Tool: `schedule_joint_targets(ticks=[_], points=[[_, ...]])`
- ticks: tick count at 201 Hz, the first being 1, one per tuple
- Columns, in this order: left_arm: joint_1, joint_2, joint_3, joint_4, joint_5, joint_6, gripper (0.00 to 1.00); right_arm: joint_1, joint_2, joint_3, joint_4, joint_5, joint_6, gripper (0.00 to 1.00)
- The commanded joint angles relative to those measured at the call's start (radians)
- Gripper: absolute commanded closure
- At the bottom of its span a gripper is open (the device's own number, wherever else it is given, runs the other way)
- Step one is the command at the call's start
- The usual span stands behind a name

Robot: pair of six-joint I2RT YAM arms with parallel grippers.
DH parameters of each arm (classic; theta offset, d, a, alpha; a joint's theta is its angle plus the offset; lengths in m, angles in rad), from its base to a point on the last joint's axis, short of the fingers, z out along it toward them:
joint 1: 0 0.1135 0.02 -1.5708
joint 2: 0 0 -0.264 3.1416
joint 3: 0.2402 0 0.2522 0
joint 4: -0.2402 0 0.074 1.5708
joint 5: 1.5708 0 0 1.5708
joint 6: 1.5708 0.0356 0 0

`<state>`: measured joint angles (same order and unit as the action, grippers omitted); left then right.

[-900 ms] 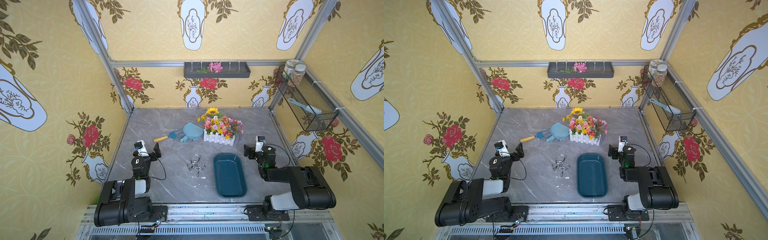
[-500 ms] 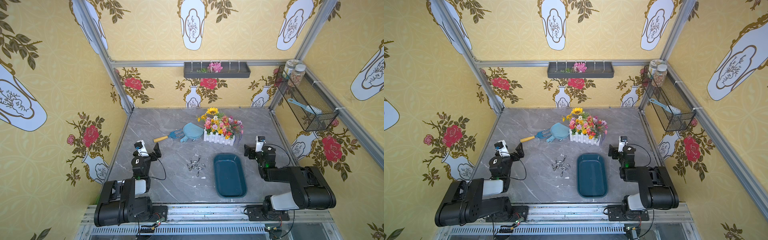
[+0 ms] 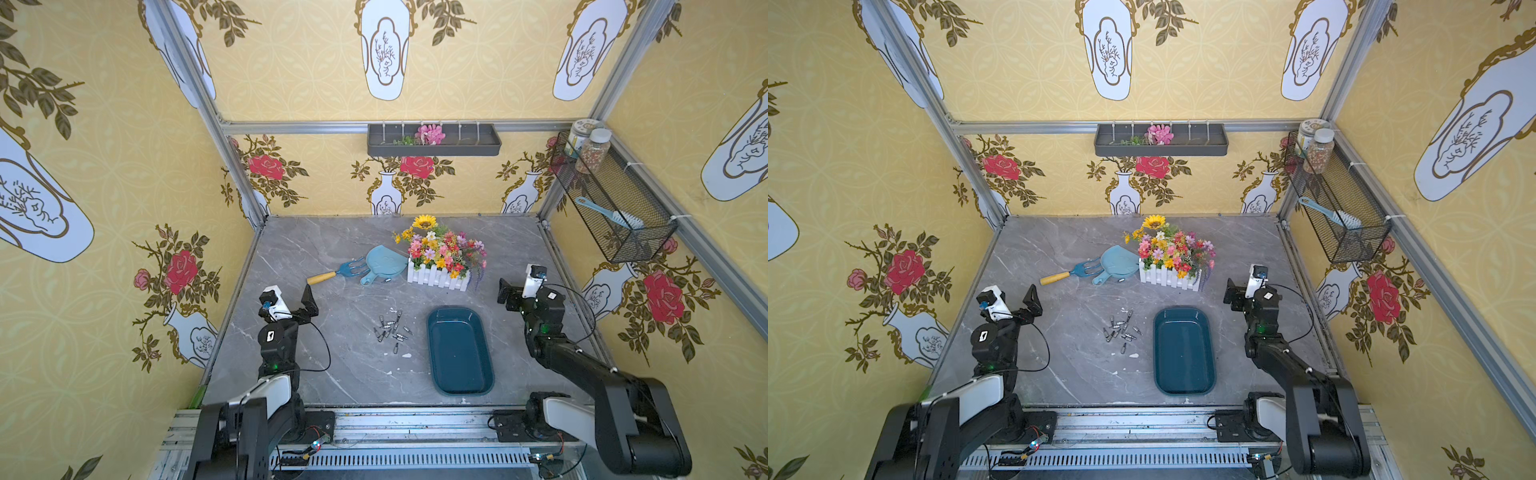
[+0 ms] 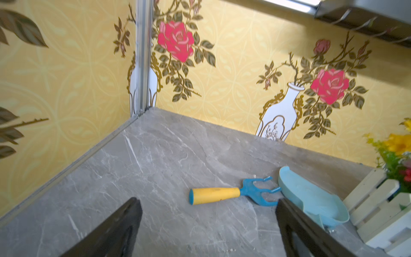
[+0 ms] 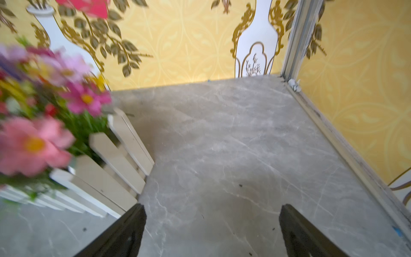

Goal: Put the bit on the desktop into the storage box
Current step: Move the storage box to the center of the board.

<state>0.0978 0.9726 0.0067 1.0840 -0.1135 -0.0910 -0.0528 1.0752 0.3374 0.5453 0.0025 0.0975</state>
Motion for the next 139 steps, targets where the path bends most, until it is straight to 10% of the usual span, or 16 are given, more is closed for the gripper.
schedule_joint_targets(ticks=[1, 57, 139], points=[[-0.001, -0.181, 0.009, -0.225, -0.093, -0.075, 0.00, 0.006, -0.132, 0.113, -0.373, -0.029, 0.123, 0.03], [-0.001, -0.316, 0.152, -0.560, 0.006, -0.439, 0.00, 0.062, -0.199, 0.348, -0.973, -0.166, 0.258, 0.03], [-0.100, -0.142, 0.268, -0.713, 0.162, -0.501, 0.00, 0.455, -0.048, 0.388, -1.195, 0.049, 0.371, 0.11]])
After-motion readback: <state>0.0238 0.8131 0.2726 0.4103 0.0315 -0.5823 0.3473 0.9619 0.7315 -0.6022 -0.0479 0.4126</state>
